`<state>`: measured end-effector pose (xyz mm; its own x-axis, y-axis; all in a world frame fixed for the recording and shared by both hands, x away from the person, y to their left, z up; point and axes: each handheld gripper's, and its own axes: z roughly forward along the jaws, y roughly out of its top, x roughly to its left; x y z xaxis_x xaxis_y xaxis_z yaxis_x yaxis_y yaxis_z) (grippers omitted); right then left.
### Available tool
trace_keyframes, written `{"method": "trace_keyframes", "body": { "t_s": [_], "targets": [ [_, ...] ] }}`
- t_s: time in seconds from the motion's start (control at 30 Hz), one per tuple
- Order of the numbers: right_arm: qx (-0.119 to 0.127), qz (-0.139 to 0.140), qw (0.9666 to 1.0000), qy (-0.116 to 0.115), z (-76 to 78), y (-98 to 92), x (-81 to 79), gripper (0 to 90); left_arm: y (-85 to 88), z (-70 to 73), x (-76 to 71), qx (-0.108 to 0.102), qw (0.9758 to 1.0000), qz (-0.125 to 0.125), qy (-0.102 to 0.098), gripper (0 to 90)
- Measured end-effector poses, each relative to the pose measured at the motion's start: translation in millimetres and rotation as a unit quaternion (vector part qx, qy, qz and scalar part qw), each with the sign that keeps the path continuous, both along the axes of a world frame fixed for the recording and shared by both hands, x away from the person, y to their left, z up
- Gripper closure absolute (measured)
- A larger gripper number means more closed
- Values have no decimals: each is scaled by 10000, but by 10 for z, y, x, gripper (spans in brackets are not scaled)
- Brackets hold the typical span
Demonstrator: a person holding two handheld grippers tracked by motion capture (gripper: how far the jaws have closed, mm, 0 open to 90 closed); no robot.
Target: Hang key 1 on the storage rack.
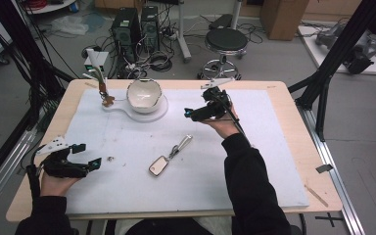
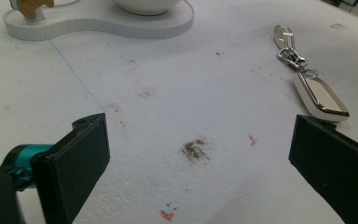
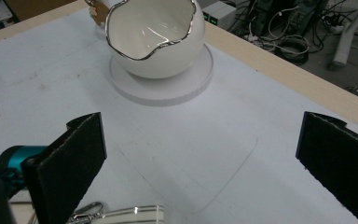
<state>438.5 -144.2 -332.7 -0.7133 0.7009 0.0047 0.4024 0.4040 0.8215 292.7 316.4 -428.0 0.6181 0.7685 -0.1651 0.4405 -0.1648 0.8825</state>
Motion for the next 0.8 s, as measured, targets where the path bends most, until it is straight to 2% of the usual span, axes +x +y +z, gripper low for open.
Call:
{"method": "trace_keyframes", "body": {
  "t_s": [0.3,0.5,0.8],
  "targets": [
    [81,-98,9999,-52,-98,-231,-127,7,1,2,-2,28,10000,0,-5,55],
    [174,-188,9997,-1,-195,-400,-228,8,-1,1,-2,43,10000,8,-6,55],
    [156,-294,9994,40,-320,-573,-330,8,-7,0,1,37,10000,13,-4,56]
  ]
}}
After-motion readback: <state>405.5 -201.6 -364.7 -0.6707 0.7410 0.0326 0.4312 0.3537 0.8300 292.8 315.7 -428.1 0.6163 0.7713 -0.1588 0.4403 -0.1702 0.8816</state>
